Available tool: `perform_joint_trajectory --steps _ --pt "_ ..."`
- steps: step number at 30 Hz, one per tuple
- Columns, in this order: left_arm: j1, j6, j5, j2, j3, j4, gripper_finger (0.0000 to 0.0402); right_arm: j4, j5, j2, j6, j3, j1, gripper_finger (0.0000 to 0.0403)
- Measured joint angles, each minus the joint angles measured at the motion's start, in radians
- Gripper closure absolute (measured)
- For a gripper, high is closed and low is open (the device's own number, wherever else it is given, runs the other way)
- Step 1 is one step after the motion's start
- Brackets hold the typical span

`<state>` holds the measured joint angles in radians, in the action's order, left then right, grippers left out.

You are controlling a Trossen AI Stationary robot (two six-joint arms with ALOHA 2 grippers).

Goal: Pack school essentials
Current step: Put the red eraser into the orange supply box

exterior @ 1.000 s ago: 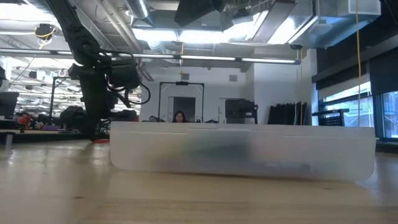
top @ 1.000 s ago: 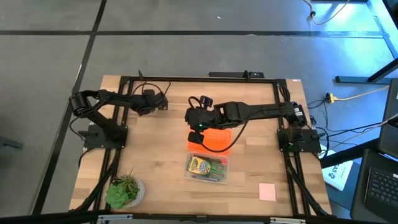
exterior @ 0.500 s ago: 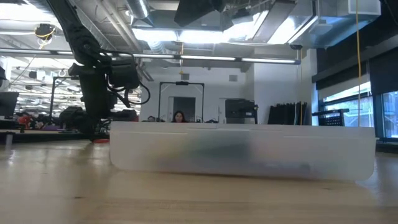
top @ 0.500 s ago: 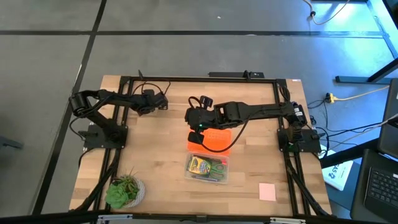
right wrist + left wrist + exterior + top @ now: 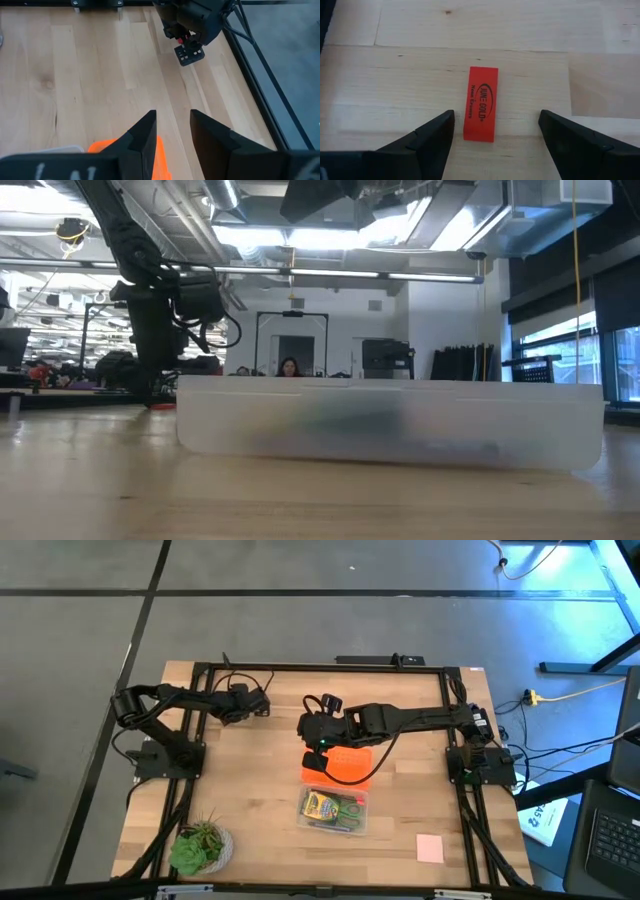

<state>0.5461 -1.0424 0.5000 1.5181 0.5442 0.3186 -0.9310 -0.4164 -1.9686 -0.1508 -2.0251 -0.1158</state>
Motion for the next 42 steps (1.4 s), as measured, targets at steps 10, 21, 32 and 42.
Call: perform_joint_trajectory --steps 10,21,32,42 --pt "-0.001 0.0 -0.012 -0.001 0.0 0.007 0.0173 0.0 0.0 0.0 0.0 0.0 0.0 0.0283" --pt "-0.002 0.006 -0.011 0.0 0.0 0.007 0.0222 0.0 0.0 0.0 0.0 0.0 0.0 0.0283" --pt "-0.002 0.005 0.009 0.0 -0.001 0.007 0.0254 0.0 0.0 0.0 -0.001 0.0 0.0 0.0283" --pt "-0.002 0.032 0.029 0.001 -0.002 0.005 0.0287 0.0 0.0 0.0 -0.001 0.0 0.0 0.0283"
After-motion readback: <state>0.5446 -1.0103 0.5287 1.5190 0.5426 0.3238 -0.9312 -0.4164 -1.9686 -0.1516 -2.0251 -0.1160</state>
